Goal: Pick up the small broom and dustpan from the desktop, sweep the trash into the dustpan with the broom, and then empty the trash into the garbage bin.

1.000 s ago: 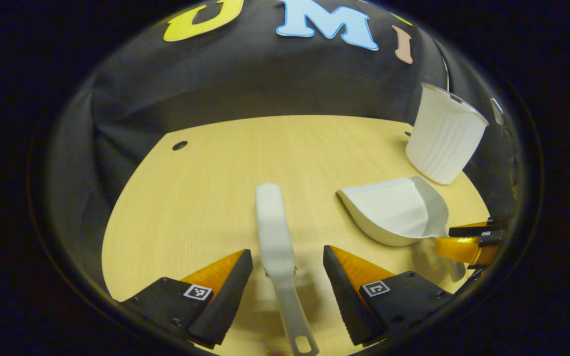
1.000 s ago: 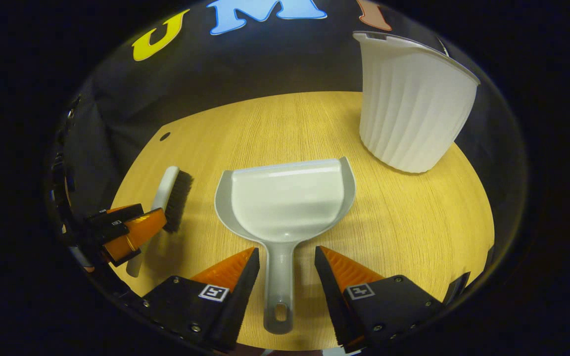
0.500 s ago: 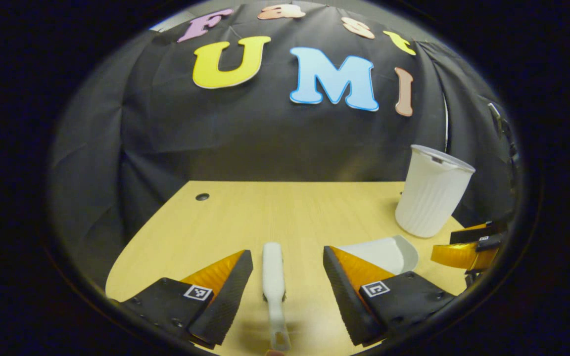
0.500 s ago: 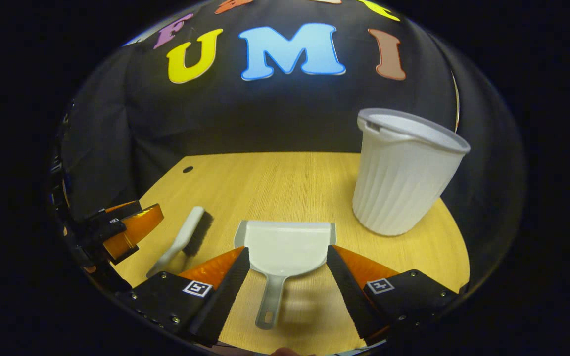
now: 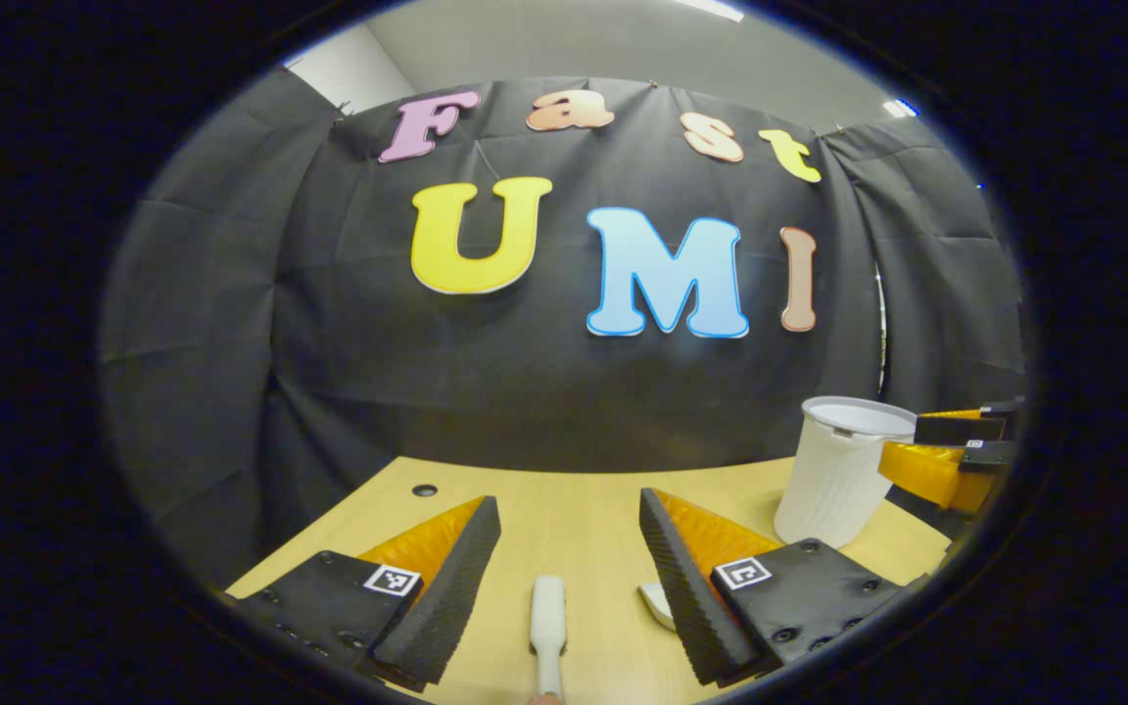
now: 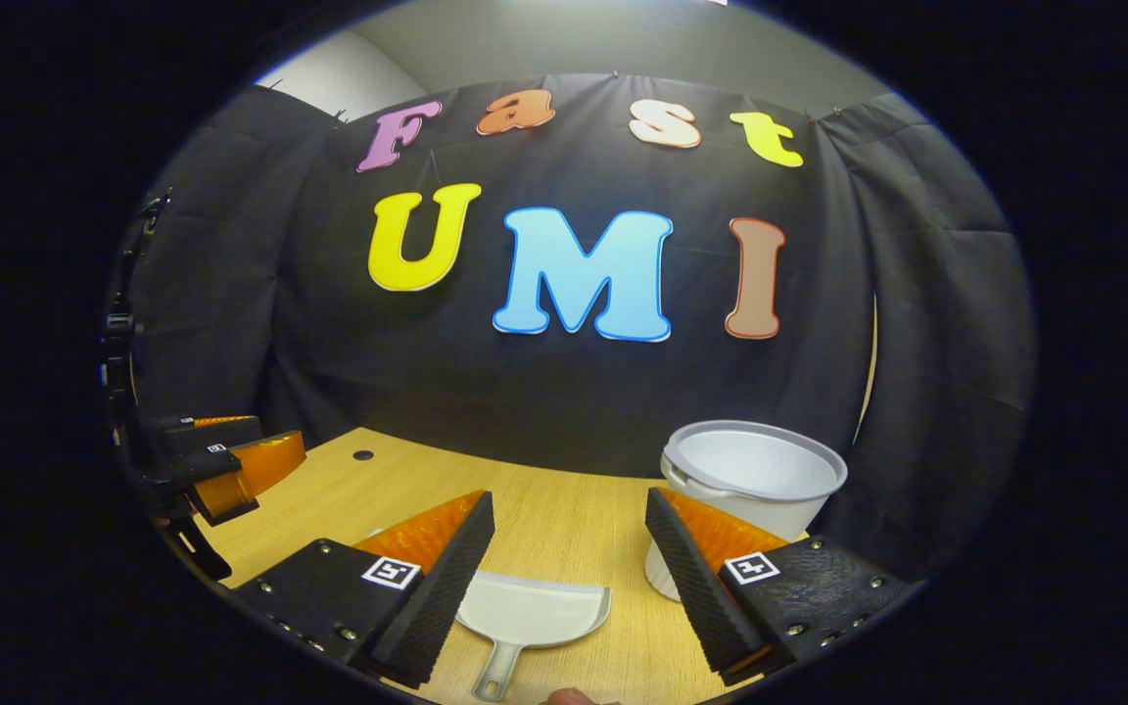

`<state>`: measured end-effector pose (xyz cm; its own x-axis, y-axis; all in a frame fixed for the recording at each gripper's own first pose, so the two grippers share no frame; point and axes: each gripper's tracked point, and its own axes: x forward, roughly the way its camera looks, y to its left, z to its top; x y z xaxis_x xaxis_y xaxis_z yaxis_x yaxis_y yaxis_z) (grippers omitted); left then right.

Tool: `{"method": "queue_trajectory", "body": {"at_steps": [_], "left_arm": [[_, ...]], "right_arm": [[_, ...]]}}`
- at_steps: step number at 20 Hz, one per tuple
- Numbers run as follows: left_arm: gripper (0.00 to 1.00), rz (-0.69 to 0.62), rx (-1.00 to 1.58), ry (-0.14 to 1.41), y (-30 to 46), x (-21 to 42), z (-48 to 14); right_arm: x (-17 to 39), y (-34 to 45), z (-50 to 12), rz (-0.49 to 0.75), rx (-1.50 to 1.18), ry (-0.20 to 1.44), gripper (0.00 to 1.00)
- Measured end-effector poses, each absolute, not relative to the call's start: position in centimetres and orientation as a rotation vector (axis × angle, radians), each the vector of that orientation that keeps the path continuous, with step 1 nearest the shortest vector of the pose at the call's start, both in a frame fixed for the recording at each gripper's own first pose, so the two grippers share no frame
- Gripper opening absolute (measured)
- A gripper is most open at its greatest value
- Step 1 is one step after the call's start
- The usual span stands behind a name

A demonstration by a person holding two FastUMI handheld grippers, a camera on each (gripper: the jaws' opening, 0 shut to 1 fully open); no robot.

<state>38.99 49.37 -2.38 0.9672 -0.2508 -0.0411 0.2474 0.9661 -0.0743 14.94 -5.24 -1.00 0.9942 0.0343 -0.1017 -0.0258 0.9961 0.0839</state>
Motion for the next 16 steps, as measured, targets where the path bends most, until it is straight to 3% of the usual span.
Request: {"method": "queue_trajectory", "body": {"at_steps": [6,16], "left_arm": [[0.93,-0.298,0.011,-0.076,48.9,39.0,0.4],[0.96,-0.366,0.001,-0.092,48.6,38.9,1.6]], "right_arm": [[14.4,-6.2,0.4,-0.058,0.044,0.033,0.94],[15.1,-7.5,3.0,-0.137,0.046,-0.012,0.94]]}}
